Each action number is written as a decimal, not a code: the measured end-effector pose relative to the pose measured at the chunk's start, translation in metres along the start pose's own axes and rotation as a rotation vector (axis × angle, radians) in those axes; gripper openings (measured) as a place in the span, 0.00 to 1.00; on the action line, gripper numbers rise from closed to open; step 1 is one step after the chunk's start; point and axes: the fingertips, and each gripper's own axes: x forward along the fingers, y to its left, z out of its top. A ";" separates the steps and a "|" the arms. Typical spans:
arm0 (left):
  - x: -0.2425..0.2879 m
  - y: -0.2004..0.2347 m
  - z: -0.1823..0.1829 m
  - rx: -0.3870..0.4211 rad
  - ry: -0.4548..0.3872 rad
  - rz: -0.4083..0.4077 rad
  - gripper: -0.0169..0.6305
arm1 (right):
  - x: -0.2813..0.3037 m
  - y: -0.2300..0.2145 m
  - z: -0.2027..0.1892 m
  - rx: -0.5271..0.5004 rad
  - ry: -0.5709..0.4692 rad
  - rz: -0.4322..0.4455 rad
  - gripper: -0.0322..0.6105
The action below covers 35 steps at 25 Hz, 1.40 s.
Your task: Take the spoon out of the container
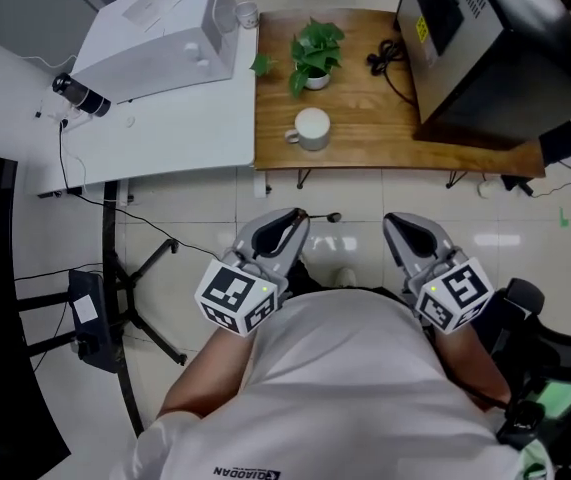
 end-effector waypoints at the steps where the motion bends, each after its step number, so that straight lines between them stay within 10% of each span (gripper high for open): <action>1: -0.004 -0.006 -0.004 0.002 -0.003 0.015 0.11 | -0.006 0.002 -0.006 -0.008 0.013 0.009 0.06; 14: -0.041 -0.046 -0.029 0.019 -0.009 0.103 0.11 | -0.042 0.034 -0.035 -0.088 0.075 0.059 0.06; 35: -0.077 -0.003 -0.024 0.020 0.044 -0.009 0.11 | -0.001 0.082 -0.033 -0.019 0.087 -0.030 0.06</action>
